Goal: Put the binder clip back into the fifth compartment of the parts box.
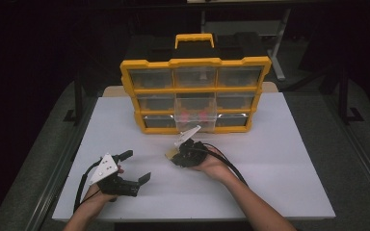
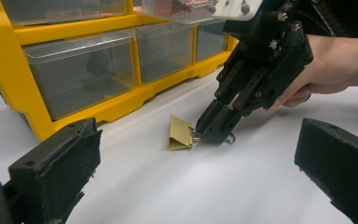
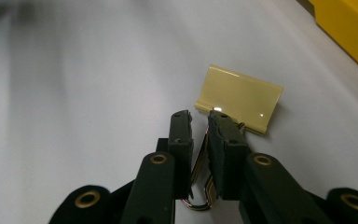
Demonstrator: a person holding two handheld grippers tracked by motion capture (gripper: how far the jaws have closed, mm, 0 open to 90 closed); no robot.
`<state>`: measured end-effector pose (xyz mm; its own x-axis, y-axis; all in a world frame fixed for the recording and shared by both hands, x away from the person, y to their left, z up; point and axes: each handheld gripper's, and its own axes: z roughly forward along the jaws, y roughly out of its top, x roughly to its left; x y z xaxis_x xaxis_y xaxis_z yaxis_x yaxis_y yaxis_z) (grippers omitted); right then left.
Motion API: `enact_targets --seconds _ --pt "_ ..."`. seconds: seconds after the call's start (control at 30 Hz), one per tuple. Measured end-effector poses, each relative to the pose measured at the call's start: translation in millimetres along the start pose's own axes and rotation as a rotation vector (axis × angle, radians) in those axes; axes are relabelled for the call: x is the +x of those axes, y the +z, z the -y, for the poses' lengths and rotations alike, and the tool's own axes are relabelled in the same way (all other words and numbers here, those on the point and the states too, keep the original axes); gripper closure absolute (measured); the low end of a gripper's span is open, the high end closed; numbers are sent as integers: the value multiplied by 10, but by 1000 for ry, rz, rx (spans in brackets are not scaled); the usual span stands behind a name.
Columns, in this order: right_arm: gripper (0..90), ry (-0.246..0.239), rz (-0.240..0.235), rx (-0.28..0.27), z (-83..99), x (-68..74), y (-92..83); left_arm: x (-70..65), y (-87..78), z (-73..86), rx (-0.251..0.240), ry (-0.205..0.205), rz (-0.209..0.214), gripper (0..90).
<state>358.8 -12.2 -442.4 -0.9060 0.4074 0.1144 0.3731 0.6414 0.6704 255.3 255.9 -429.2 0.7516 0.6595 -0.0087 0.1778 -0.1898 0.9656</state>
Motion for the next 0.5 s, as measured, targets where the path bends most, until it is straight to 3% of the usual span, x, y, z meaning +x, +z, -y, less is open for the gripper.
enact_targets --seconds 0.03,0.23,0.3,0.37,0.5 --pt "795 -26 3 -2 6 -15 14 1 -1 0 1 1 0 0" --pt "856 -27 22 -7 11 -19 23 -1 -2 0 -1 0 1 0" --pt "861 1 15 -4 10 -8 16 0 -4 -2 -1 0 1 0" --pt "871 -23 6 -10 13 -20 14 1 -4 -3 -3 0 1 0" --pt "883 -15 -12 -6 10 5 9 5 -8 -3 -3 -1 0 0"
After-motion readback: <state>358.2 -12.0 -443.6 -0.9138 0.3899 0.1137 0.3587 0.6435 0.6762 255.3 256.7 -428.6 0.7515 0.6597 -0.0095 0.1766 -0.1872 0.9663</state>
